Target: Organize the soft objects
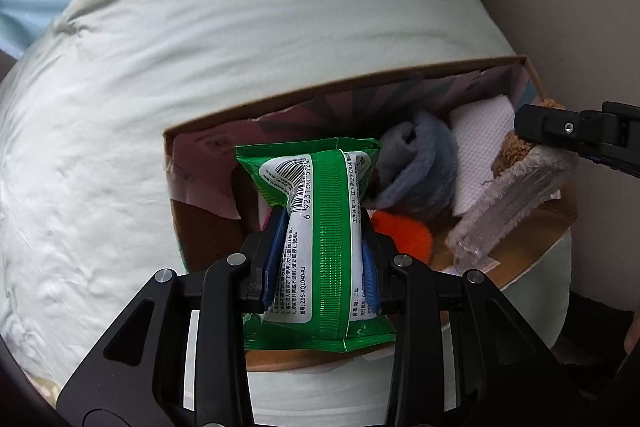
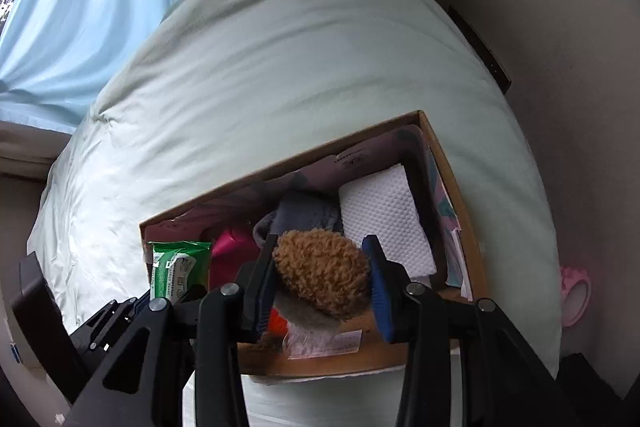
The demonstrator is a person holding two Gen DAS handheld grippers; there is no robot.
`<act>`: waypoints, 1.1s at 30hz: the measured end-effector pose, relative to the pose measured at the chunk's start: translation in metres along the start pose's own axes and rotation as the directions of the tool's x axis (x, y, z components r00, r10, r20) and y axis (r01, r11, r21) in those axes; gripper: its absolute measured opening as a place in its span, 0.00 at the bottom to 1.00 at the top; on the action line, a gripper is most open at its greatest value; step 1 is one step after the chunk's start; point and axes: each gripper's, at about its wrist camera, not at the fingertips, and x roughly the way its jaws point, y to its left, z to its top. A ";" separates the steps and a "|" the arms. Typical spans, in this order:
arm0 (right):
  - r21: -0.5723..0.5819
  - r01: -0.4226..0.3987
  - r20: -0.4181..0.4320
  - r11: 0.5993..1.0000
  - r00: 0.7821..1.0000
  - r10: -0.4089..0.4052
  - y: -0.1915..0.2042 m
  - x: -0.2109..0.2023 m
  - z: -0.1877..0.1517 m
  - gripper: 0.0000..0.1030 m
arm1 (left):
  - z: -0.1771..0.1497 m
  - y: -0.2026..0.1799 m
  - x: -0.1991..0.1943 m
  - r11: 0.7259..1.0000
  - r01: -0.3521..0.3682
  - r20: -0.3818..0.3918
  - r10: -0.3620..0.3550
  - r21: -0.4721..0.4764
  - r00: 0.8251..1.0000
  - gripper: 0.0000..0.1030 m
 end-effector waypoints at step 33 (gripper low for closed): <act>-0.111 0.041 0.174 0.993 0.984 -0.021 0.057 -0.088 -0.046 0.95 | -0.034 0.028 -0.122 0.998 0.010 0.191 0.002 -0.060 0.982 1.00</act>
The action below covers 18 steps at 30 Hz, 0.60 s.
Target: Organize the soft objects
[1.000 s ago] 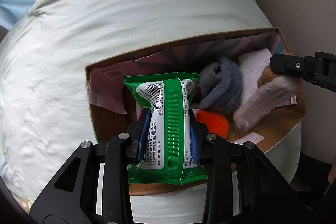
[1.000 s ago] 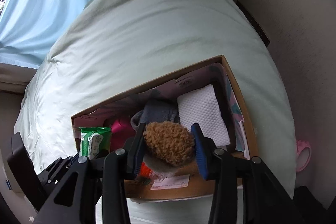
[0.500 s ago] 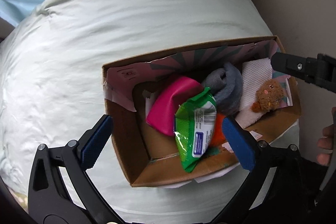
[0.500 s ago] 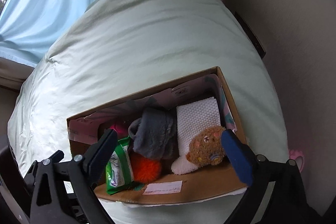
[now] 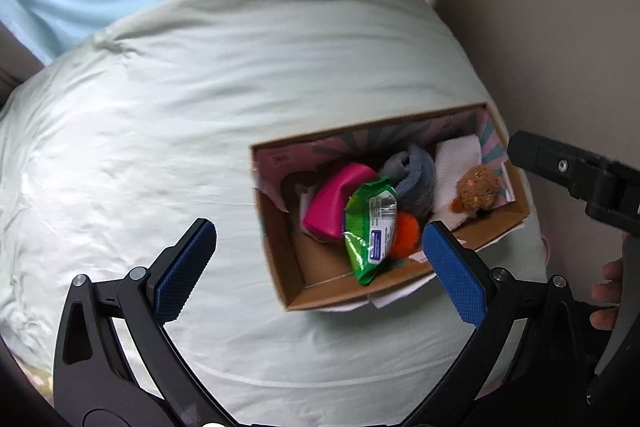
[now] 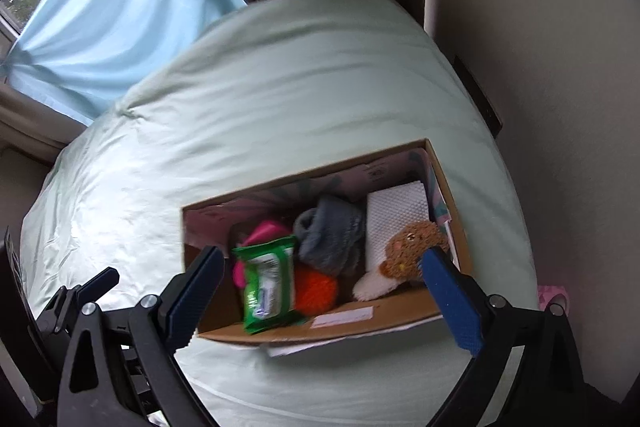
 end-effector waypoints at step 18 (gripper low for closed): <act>-0.224 -0.011 0.295 0.974 0.952 0.079 0.134 -0.168 -0.026 0.95 | -0.038 0.127 -0.224 0.984 -0.027 0.367 0.091 -0.174 0.926 1.00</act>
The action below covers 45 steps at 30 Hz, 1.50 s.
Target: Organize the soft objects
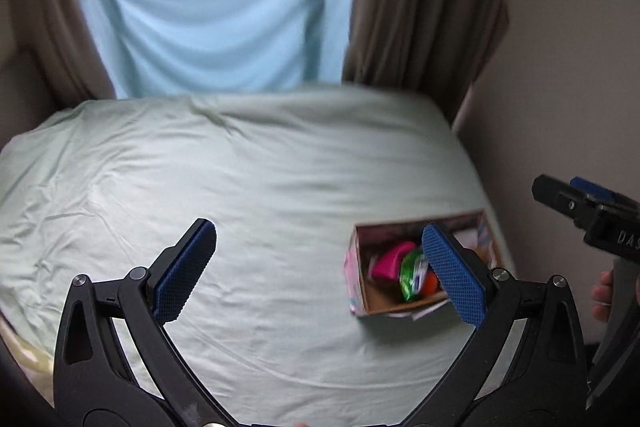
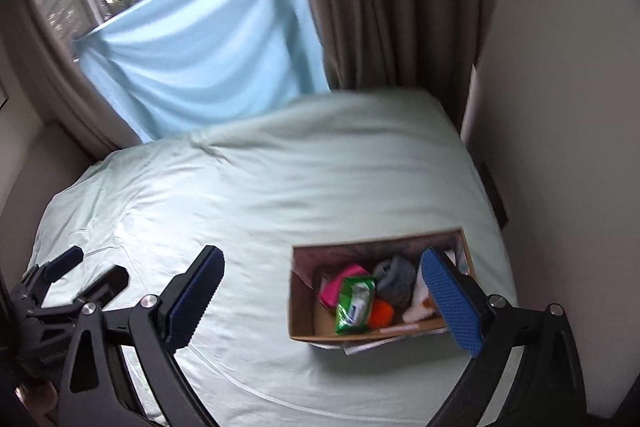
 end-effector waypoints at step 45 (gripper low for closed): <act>-0.104 0.083 0.336 0.991 0.941 -0.043 0.077 -0.098 0.000 0.95 | 0.013 0.037 -0.126 0.995 -0.098 0.329 0.089 0.010 0.940 1.00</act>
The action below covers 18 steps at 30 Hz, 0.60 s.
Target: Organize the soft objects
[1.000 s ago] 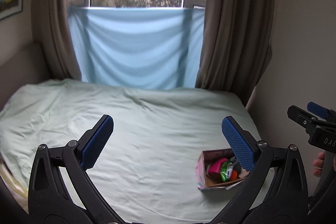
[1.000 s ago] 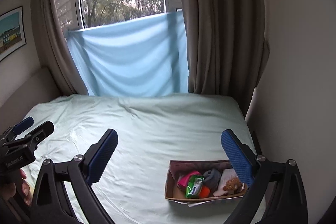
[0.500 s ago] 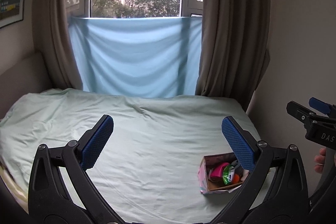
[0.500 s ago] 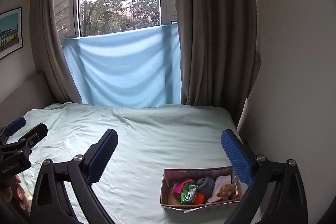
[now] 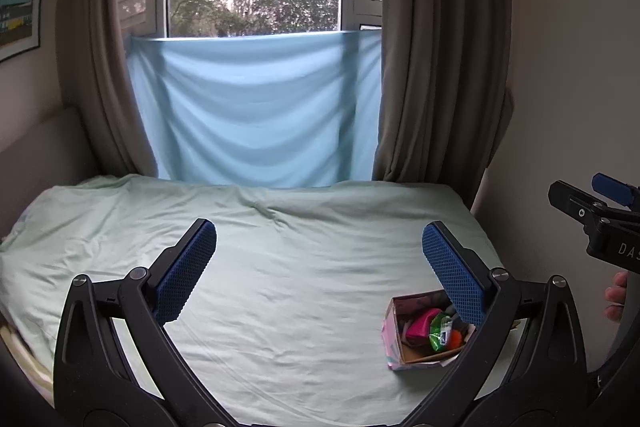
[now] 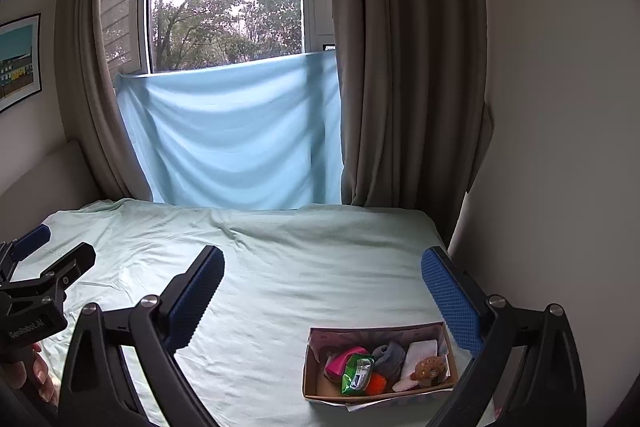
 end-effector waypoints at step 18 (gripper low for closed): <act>0.002 0.013 0.003 1.000 1.000 -0.013 0.001 -0.003 -0.001 0.95 | -0.004 -0.002 0.002 1.000 -0.003 0.002 0.003 -0.001 1.000 1.00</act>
